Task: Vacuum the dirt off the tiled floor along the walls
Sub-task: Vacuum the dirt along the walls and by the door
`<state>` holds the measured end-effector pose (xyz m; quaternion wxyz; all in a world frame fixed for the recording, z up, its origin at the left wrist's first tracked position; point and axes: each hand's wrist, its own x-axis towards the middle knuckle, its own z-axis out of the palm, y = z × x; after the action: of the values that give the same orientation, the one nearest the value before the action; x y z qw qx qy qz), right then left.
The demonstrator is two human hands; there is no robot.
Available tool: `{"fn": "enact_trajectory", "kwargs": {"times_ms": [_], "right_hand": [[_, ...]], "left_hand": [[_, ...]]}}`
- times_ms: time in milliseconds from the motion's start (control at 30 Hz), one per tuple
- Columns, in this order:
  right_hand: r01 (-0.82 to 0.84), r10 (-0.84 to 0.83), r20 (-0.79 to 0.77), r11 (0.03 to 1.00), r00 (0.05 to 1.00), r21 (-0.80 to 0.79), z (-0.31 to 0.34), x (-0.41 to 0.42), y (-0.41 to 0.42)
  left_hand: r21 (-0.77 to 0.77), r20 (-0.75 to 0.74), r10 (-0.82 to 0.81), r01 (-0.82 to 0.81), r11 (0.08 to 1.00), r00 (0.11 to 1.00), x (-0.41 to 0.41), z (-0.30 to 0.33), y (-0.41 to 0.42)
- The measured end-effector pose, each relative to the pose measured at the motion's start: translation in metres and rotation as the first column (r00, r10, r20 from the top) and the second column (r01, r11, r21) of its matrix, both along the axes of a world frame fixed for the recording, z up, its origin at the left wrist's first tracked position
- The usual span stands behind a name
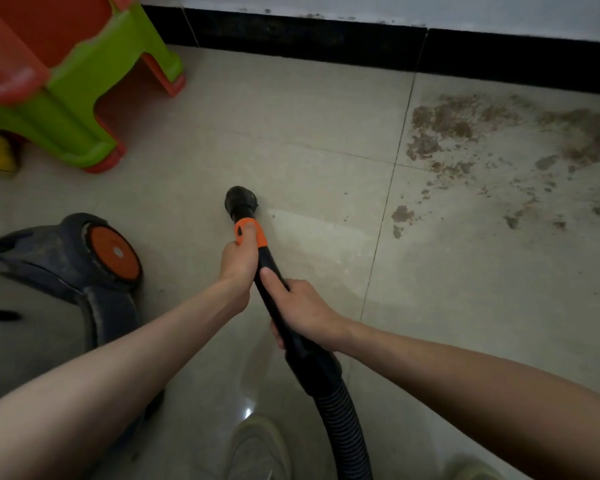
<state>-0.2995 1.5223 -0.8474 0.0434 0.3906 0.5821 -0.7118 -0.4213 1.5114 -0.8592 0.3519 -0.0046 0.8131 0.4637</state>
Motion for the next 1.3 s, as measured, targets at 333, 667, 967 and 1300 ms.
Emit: {"fn": "enact_trajectory", "kwargs": {"times_ms": [333,667,967,1300], "right_hand": [[-0.023,0.002,0.104,0.979,0.995,0.201,0.007,0.020,-0.007],[0.075,-0.103,0.137,0.978,0.985,0.193,0.014,0.049,0.004],[0.267,-0.317,0.164,0.926,0.934,0.268,0.009,0.068,0.033],[0.452,-0.414,0.244,0.883,0.877,-0.124,0.082,0.082,0.028]], "left_hand": [[0.120,0.169,-0.065,0.045,0.992,0.984,0.018,0.007,-0.004],[0.140,0.246,-0.192,0.161,0.977,0.950,0.040,0.011,0.018],[0.211,0.285,-0.445,0.397,0.893,0.849,0.062,0.012,0.071],[0.002,0.388,-0.400,0.433,0.901,0.830,0.091,0.079,0.073]]}}
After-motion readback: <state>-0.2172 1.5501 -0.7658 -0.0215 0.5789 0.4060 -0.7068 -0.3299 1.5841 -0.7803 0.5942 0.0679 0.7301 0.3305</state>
